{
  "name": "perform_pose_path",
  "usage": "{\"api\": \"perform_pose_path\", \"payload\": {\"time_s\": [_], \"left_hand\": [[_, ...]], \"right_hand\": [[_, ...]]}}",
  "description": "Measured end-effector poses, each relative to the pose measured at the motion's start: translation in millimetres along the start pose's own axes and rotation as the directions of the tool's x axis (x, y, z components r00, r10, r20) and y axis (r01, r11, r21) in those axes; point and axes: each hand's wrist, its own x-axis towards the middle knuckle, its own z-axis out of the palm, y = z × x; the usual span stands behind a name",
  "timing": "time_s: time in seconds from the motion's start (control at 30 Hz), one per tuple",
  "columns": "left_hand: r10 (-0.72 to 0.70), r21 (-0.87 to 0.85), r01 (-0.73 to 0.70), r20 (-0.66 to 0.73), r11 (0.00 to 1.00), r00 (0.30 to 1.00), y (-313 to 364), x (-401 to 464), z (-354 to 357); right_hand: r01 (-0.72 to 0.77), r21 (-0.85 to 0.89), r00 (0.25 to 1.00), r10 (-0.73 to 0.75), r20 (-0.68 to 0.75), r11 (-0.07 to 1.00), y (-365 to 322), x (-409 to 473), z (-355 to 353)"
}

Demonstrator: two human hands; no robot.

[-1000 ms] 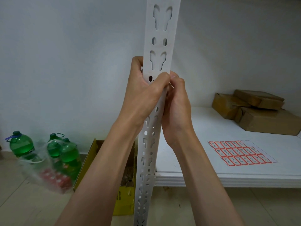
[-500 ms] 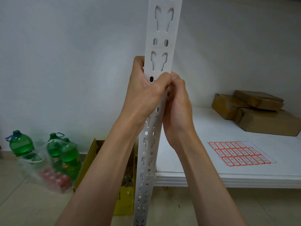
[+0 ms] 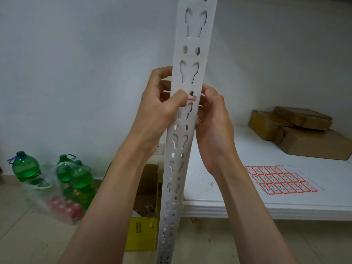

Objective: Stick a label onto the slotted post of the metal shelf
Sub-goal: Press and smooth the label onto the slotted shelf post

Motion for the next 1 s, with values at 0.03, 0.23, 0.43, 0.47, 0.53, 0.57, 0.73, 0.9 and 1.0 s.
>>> {"api": "perform_pose_path", "payload": {"time_s": [0.03,0.23,0.43,0.47,0.53,0.57,0.73,0.9,1.0], "left_hand": [[0.010,-0.004,-0.011,-0.024,1.000,1.000,-0.8,-0.2,-2.6],[0.131,0.054,-0.120,-0.290,0.991,0.948,-1.2,-4.6,-9.8],[0.265,0.182,-0.220,-0.282,0.958,0.922,2.5,-16.1,-11.2],[0.286,0.208,-0.235,-0.266,0.949,0.921,3.6,-17.2,-12.6],[0.316,0.244,-0.256,-0.252,0.935,0.915,6.0,-18.2,-16.2],[0.325,0.253,-0.263,-0.249,0.931,0.912,6.9,-18.2,-18.1],[0.338,0.284,-0.263,-0.262,0.922,0.904,7.4,-19.2,-22.4],[0.369,0.341,-0.278,-0.243,0.898,0.897,6.8,-19.8,-21.3],[0.381,0.352,-0.291,-0.223,0.890,0.897,8.0,-20.4,-20.0]], "right_hand": [[0.012,-0.026,1.000,-0.012,-0.003,1.000,-0.2,-0.5,-1.6],[0.235,-0.241,0.957,-0.267,-0.111,0.942,2.5,-7.9,-7.2],[0.545,-0.613,0.733,-0.680,0.018,0.572,8.6,-11.4,-10.5],[0.557,-0.633,0.717,-0.696,0.040,0.538,8.5,-10.7,-10.6],[0.568,-0.659,0.691,-0.721,0.057,0.493,8.9,-9.7,-12.0],[0.571,-0.672,0.675,-0.736,0.055,0.472,9.6,-9.5,-12.7],[0.577,-0.714,0.595,-0.803,0.033,0.397,11.7,-9.3,-10.6],[0.546,-0.748,0.604,-0.796,0.038,0.378,6.5,-9.6,-5.1],[0.524,-0.774,0.610,-0.791,0.050,0.355,8.8,-9.5,-1.4]]}}
